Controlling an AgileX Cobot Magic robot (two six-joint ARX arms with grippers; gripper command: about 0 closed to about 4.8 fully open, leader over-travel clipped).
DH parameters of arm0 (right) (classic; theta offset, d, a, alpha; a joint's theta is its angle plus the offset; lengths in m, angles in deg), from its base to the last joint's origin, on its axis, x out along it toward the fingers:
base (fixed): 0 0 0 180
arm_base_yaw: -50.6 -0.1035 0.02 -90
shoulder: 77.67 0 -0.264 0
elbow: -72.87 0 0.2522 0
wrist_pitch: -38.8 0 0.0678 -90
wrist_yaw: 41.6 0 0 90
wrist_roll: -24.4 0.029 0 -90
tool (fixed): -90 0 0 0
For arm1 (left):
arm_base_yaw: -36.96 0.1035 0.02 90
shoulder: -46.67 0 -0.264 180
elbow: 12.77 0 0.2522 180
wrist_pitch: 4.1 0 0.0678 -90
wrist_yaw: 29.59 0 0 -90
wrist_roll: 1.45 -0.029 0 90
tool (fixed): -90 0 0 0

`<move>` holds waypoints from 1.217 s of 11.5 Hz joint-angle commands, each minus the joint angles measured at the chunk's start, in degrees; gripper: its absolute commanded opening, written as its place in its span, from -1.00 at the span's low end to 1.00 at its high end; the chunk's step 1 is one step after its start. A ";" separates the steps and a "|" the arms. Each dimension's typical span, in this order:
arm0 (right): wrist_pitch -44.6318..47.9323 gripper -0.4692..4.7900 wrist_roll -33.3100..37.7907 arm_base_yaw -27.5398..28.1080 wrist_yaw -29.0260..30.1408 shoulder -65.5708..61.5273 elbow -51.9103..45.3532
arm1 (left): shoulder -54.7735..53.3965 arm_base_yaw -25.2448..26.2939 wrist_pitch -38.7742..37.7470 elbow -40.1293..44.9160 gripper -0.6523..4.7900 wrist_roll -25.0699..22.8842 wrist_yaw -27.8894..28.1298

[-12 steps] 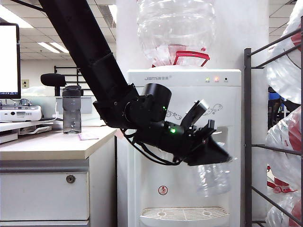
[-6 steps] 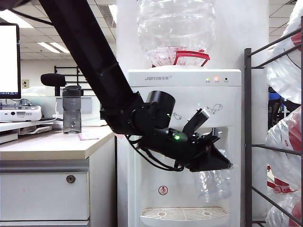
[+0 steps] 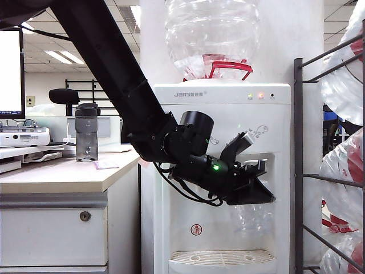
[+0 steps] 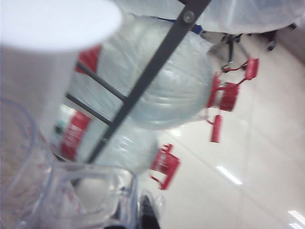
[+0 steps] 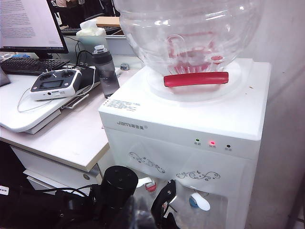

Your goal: Pick up the plastic mug from the left desk, go to the cold water outlet of the water dispenser, press the vertical switch to get some water, then put the mug back on the desk.

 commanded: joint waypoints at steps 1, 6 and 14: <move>0.85 -0.84 -0.04 -0.02 0.24 0.15 0.28 | -0.22 -0.13 2.14 -0.35 -0.78 -3.30 -0.09; 1.09 -0.84 0.28 5.14 1.75 -6.10 0.24 | -0.22 -0.17 3.61 -0.31 -0.78 -6.58 -2.89; 21.40 -0.84 20.06 11.96 21.68 -41.11 2.49 | -0.37 -0.20 4.07 0.33 -0.78 -9.79 -4.83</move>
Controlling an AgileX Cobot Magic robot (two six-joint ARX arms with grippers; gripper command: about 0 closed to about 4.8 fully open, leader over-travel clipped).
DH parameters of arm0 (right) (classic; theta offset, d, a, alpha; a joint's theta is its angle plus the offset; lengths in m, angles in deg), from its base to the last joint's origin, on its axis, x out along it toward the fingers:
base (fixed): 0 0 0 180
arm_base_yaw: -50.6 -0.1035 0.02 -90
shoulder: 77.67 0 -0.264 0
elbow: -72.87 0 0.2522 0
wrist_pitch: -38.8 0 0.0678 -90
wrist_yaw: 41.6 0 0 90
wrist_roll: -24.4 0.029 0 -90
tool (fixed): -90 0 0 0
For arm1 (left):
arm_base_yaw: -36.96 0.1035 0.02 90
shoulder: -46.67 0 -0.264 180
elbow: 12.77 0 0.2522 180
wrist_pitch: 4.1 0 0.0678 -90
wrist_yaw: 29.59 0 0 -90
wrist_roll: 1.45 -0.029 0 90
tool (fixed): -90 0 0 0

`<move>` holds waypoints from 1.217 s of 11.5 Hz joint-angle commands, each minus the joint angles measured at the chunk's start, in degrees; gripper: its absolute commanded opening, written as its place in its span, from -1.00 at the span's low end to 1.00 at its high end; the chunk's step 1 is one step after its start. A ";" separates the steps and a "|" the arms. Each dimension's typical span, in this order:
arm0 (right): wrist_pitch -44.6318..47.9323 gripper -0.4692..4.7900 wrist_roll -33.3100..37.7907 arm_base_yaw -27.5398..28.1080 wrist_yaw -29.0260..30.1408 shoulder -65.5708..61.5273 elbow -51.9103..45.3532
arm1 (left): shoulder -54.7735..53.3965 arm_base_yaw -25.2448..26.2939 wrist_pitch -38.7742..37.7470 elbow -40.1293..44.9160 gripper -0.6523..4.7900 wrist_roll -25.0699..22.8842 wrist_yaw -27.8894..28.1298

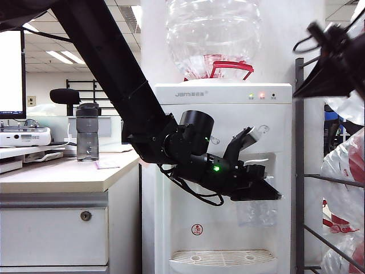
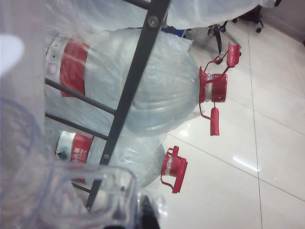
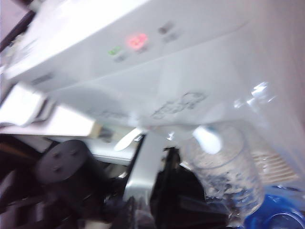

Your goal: Pick up the plastic mug from the left desk, go to the cold water outlet of the water dispenser, press the vertical switch to get some water, then put the mug back on the desk.

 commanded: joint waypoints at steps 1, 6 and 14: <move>7.85 -0.84 6.73 -0.26 1.22 -3.21 0.11 | -0.22 -0.11 1.62 0.42 -0.78 -0.63 -1.73; 8.81 -0.84 11.67 -0.39 3.34 -10.69 0.79 | -0.22 -0.13 1.86 0.42 -0.78 -0.83 -1.64; 16.22 -0.84 25.66 -3.39 2.82 -21.40 5.05 | -0.20 -0.09 2.49 0.48 -0.78 -2.36 -0.15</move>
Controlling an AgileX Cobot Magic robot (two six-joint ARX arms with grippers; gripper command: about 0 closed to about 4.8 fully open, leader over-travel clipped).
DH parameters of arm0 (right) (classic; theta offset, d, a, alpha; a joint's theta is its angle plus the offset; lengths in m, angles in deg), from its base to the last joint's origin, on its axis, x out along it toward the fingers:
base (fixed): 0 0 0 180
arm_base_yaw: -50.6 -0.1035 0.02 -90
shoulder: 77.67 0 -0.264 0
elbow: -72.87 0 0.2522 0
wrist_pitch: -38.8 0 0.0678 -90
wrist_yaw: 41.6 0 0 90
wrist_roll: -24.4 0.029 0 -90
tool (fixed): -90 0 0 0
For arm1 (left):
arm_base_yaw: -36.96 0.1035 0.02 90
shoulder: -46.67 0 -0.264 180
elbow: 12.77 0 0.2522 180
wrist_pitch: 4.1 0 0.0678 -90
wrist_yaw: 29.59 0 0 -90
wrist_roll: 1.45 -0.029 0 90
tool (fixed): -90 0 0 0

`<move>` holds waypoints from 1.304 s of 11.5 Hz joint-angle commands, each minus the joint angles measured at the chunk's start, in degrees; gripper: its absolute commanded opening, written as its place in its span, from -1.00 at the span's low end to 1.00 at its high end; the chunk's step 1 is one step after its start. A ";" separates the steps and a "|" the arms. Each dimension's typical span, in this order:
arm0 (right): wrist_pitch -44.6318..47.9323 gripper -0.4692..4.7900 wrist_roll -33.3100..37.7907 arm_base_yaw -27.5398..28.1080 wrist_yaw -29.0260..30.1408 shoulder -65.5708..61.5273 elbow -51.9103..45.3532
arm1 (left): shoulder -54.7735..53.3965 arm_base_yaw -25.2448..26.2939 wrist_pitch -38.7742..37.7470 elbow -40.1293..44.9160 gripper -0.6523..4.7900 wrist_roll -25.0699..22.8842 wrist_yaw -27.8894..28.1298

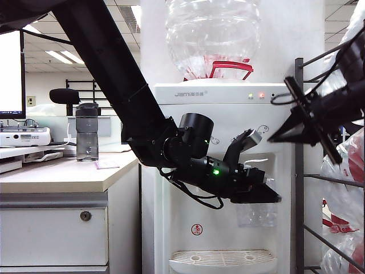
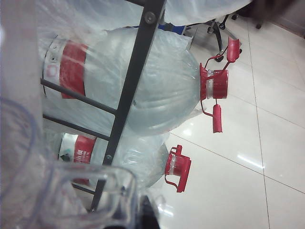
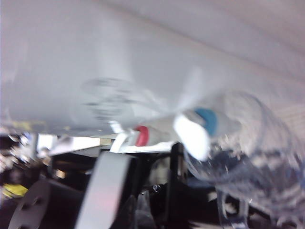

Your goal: Pick up the plastic mug from the left desk, go to the cold water outlet of the water dispenser, press the vertical switch to get some water, then put the mug back on the desk.

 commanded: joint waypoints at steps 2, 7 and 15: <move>5.22 -0.84 4.26 -2.14 -6.69 -0.92 0.59 | 0.26 -0.11 1.36 -0.07 -0.78 -0.63 0.00; 5.68 -0.84 5.53 -2.89 -10.27 -3.61 0.68 | 0.26 -0.11 1.36 -0.09 -0.78 -0.63 -0.02; 5.77 -0.84 5.55 -4.07 -10.19 -9.05 3.96 | 0.26 -0.11 1.33 -0.31 -0.78 -1.53 0.00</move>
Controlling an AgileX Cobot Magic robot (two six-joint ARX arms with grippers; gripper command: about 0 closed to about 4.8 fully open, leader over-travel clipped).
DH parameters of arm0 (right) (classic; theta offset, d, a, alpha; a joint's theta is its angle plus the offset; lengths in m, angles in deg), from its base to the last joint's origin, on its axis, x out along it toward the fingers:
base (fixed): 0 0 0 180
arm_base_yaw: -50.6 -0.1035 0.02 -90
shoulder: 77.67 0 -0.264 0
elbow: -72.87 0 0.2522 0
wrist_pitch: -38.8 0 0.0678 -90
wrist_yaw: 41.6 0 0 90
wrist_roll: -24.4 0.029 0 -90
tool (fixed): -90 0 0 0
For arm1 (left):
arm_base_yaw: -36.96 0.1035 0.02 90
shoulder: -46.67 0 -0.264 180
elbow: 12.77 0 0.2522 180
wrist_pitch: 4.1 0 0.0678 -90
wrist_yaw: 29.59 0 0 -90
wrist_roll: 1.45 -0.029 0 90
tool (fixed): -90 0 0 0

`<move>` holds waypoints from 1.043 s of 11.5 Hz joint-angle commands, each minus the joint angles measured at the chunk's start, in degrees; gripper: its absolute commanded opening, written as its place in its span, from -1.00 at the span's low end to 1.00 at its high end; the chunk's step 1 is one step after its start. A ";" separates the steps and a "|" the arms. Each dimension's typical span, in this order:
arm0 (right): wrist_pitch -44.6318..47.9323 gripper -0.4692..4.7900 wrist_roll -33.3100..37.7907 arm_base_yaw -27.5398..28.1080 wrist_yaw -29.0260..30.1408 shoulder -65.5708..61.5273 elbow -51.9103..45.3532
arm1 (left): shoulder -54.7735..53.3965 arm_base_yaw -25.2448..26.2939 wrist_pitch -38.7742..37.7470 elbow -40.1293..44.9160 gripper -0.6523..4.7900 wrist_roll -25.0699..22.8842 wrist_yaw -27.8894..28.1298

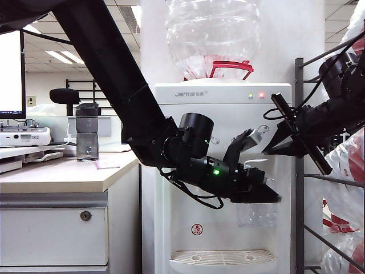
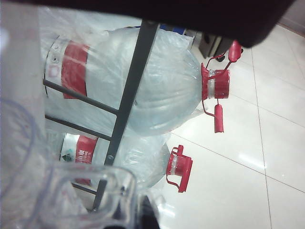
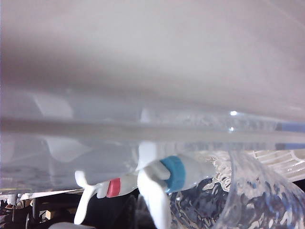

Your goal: Pick up the plastic mug from the left desk, go to the cold water outlet of the water dispenser, press the vertical switch to get some water, then put the mug back on the desk.

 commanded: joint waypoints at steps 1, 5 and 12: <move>0.52 -0.84 0.04 -1.38 0.02 -2.80 0.83 | 0.26 -0.11 1.33 -0.22 -0.78 -1.31 -0.22; -1.42 -0.84 0.04 -1.46 -1.44 -3.50 1.16 | 0.26 -0.11 1.33 -0.20 -0.78 -1.33 -0.17; -6.01 -0.84 0.04 -1.46 -1.79 -3.50 1.16 | 0.26 -0.11 1.36 -0.20 -0.78 -1.33 0.85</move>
